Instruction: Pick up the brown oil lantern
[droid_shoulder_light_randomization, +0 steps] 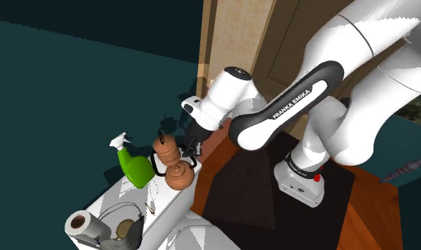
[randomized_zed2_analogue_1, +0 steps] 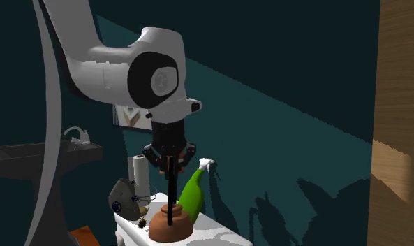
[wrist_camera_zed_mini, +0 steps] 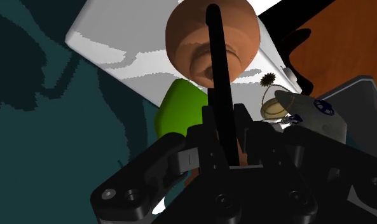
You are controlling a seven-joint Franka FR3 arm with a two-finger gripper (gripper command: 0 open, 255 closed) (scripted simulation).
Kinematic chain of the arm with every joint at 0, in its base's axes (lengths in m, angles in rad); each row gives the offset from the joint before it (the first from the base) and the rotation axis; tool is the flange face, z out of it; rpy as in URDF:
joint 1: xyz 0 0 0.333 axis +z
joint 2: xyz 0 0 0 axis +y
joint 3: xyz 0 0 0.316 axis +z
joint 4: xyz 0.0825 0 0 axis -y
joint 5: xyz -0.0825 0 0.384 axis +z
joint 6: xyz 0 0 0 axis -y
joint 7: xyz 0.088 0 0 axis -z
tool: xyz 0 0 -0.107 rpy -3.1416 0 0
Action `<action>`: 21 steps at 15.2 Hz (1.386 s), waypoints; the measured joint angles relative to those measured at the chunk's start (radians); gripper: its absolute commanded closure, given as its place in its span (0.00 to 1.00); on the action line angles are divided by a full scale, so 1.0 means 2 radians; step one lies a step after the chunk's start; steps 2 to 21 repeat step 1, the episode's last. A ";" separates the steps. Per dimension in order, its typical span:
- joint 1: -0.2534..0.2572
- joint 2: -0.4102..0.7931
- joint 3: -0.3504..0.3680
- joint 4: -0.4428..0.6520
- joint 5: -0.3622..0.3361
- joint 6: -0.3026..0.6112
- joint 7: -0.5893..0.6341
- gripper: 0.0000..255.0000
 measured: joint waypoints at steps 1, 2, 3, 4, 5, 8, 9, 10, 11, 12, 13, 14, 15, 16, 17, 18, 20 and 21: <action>-0.002 -0.005 0.001 0.001 -0.003 -0.006 0.002 1.00; -0.002 -0.005 0.001 0.001 -0.003 -0.006 0.002 1.00; -0.002 -0.005 0.001 0.001 -0.003 -0.006 0.002 1.00; -0.002 -0.005 0.001 0.001 -0.003 -0.006 0.002 1.00; -0.002 -0.005 0.001 0.001 -0.003 -0.006 0.002 1.00; -0.002 -0.005 0.001 0.001 -0.003 -0.006 0.002 1.00; -0.002 -0.005 0.001 0.001 -0.003 -0.006 0.002 1.00; -0.002 -0.005 0.001 0.001 -0.003 -0.006 0.002 1.00; -0.002 -0.005 0.001 0.001 -0.003 -0.006 0.002 1.00; -0.002 -0.005 0.001 0.001 -0.003 -0.006 0.002 1.00; -0.002 -0.005 0.001 0.001 -0.003 -0.006 0.002 1.00; -0.002 -0.005 0.001 0.001 -0.003 -0.006 0.002 1.00; -0.002 -0.005 0.001 0.001 -0.003 -0.006 0.002 1.00; -0.002 -0.005 0.001 0.001 -0.003 -0.006 0.002 1.00; -0.002 -0.005 0.001 0.001 -0.003 -0.006 0.002 1.00; -0.002 -0.005 0.001 0.001 -0.003 -0.006 0.002 1.00; -0.002 -0.005 0.001 0.001 -0.003 -0.006 0.002 1.00; -0.002 -0.005 0.001 0.001 -0.003 -0.006 0.002 1.00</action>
